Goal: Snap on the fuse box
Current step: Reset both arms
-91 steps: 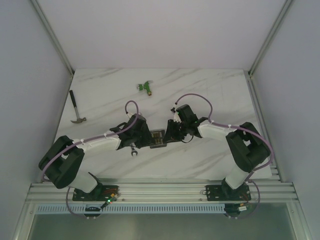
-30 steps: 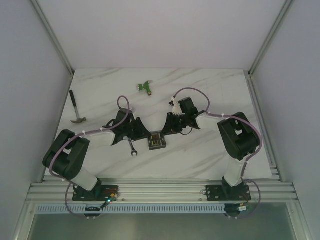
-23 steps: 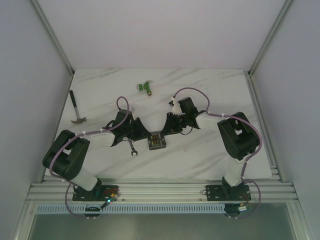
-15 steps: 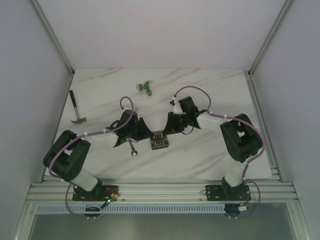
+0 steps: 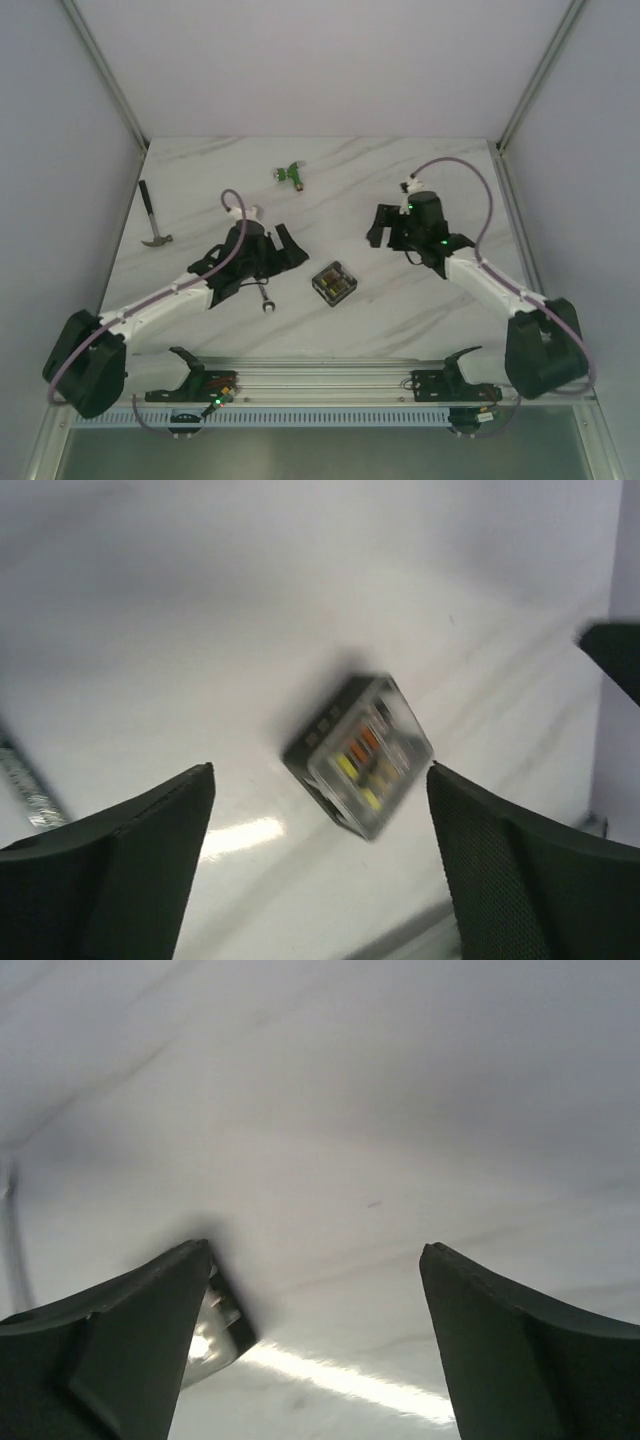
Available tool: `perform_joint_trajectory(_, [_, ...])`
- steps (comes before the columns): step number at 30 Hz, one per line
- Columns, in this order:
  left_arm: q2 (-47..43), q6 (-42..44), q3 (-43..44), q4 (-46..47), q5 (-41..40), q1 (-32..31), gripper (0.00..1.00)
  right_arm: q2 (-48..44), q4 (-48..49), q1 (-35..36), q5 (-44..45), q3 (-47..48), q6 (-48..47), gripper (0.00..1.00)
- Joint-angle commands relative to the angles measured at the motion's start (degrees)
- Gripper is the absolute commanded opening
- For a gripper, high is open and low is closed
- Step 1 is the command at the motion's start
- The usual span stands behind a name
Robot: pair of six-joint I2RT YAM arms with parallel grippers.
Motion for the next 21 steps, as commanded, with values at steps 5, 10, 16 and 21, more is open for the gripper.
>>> perform_joint_trajectory(5, [-9.3,8.7,-0.9,-8.6,-23.4,10.5,1.0,-11.3,13.1,-7.1,25.5,-11.1,-8.6,1.0])
perform_joint_trajectory(10, [-14.7,9.9,-4.0,-7.3,-32.3,18.7,1.0,-15.4,37.2,-9.7,32.8,-26.3,-15.0,0.99])
perform_joint_trajectory(16, [-20.3,9.9,-11.5,2.0,-38.2,27.1,1.0,-11.4,53.5,-13.0,33.1,-32.8,-18.9,0.99])
perform_joint_trajectory(21, [-19.7,15.4,-15.5,10.7,-40.3,31.8,1.0,-4.6,70.7,-14.1,32.9,-38.4,-18.7,0.99])
